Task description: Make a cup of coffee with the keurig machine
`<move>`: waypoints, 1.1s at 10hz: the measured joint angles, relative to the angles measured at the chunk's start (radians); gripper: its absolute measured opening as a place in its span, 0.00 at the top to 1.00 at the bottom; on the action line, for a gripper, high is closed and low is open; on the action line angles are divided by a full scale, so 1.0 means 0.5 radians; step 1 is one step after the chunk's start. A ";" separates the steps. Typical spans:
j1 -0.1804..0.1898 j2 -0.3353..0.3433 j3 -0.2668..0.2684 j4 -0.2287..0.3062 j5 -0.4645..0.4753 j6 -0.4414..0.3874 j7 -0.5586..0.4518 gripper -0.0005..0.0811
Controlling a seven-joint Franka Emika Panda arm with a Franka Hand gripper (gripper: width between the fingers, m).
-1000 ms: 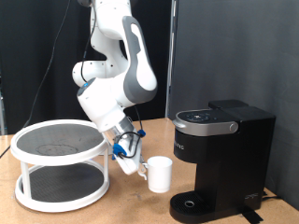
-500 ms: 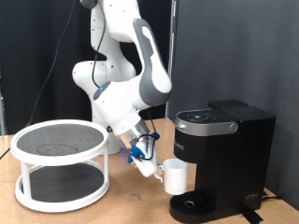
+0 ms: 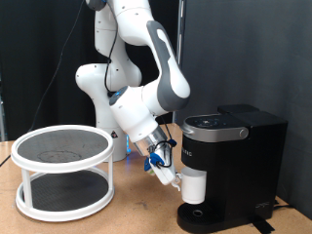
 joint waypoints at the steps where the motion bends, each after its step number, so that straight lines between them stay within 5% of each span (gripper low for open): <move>1: 0.001 0.027 0.016 0.012 0.006 0.021 0.000 0.99; 11: 0.001 0.164 0.080 0.079 0.098 0.128 -0.029 0.98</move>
